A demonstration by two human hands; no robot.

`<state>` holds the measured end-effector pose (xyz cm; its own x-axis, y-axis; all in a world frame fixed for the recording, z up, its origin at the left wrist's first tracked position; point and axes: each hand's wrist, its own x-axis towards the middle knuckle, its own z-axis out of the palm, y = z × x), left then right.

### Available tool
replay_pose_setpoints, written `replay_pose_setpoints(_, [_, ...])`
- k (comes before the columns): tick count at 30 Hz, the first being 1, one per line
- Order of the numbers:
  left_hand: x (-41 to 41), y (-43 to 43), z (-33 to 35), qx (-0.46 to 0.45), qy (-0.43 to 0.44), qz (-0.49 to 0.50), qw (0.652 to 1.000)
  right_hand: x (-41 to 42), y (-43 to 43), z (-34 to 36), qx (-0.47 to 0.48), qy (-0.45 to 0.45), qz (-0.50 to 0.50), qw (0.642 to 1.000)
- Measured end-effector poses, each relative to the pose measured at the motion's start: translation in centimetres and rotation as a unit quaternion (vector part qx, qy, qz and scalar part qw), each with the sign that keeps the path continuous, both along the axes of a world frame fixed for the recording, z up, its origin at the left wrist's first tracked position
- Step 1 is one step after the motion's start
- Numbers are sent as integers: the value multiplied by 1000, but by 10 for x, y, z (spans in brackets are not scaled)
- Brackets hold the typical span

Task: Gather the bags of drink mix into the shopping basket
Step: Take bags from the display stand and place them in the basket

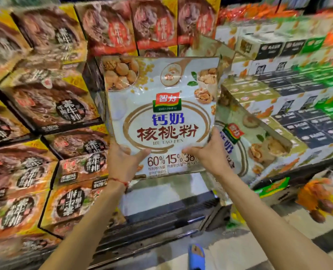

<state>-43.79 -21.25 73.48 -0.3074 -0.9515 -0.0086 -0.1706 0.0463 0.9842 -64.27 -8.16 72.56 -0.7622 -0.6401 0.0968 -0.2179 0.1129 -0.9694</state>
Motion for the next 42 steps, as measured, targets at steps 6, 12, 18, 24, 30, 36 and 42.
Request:
replay_pose_setpoints(6, [-62,-72,9,-20,18,96,995,-60,-95,7,-32,-6,18,999])
replay_pose_setpoints(12, [-106,-141,8,-46,2,172,984,-106,-175,14,-39,27,45,998])
replay_pose_setpoints(18, [-138,-204,8,-41,40,202,978,-128,-241,13,-40,26,51,998])
replay_pose_setpoints(24, [-161,-267,-8,-58,40,199,978,-143,-305,4,-28,38,23,999])
replay_pose_setpoints(30, [-180,-311,-39,-32,51,194,979,-151,-337,-23,-11,49,3,999])
replay_pose_setpoints(36, [-187,-327,-54,-30,67,197,978,-158,-357,-30,4,60,4,998])
replay_pose_setpoints(42, [-191,-333,-61,-10,80,194,978,-163,-364,-40,2,32,25,999])
